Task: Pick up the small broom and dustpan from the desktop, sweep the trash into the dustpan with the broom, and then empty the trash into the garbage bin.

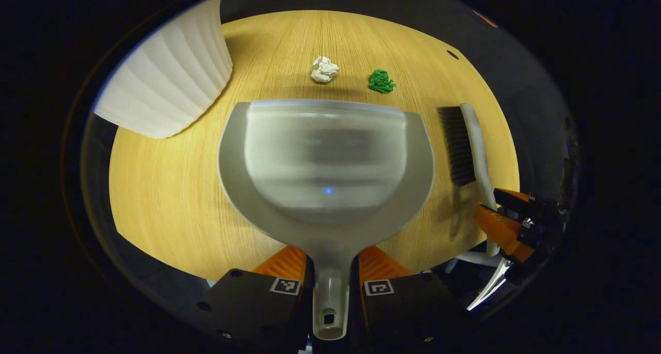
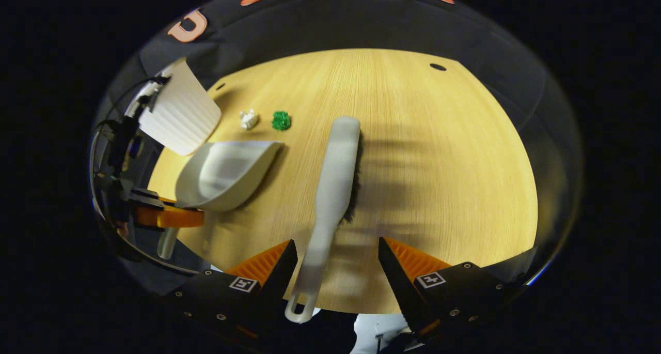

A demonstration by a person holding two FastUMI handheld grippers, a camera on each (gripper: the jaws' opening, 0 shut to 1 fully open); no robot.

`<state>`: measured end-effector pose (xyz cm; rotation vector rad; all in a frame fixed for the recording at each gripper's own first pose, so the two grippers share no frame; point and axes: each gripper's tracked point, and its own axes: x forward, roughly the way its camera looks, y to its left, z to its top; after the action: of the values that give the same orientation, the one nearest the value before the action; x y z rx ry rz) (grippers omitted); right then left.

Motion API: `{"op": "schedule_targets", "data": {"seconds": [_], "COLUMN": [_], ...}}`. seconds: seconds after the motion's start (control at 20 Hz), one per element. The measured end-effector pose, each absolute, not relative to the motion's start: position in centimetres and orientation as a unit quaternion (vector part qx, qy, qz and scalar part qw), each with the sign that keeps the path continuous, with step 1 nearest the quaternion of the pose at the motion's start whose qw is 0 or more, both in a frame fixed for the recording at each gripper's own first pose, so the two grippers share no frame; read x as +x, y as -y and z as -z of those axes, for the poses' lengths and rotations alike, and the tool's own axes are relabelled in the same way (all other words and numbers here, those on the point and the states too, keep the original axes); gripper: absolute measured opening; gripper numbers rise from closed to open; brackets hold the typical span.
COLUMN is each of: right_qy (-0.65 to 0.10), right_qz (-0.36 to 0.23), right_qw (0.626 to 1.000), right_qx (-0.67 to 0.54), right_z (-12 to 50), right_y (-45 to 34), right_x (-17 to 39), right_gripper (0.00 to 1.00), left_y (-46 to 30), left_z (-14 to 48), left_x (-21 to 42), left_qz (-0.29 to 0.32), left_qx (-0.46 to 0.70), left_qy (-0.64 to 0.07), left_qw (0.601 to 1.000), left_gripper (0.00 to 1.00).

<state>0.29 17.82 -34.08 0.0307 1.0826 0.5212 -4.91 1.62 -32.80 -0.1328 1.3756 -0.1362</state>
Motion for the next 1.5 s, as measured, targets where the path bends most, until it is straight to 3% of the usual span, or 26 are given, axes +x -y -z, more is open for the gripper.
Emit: {"op": "schedule_targets", "data": {"seconds": [0.3,0.55,0.75,0.95,1.25,1.5], "right_qy": [-0.556,-0.569,-0.523,-0.481,-0.463,-0.466], "right_qz": [-0.229,-0.218,-0.21,-0.233,-0.264,-0.299], "right_qw": [0.799,0.793,0.826,0.844,0.828,0.787], "right_qx": [-0.01,-0.009,-0.015,-0.039,-0.173,-0.272], "right_z": [35.3,36.0,33.9,30.1,30.4,31.6], "right_y": [-18.6,-19.8,-19.7,-20.5,-23.4,-25.6], "right_x": [0.9,0.8,3.4,7.1,14.6,17.5], "right_gripper": [0.95,0.26,0.17,0.15,0.16,0.15], "left_y": [-2.6,-3.2,-4.6,-5.8,-6.6,-6.6], "left_z": [32.9,33.1,33.5,33.7,34.0,34.8], "left_x": [-4.8,-4.4,-4.6,-4.7,-4.1,-3.5], "left_qz": [0.087,0.099,0.118,0.149,0.182,0.199], "left_qx": [-0.04,-0.024,-0.011,0.024,0.073,0.093], "left_qy": [-0.609,-0.603,-0.596,-0.594,-0.6,-0.603], "left_qw": [0.787,0.791,0.794,0.79,0.776,0.766], "left_gripper": [0.3,0.3,0.3,0.3,0.3,0.3]}}
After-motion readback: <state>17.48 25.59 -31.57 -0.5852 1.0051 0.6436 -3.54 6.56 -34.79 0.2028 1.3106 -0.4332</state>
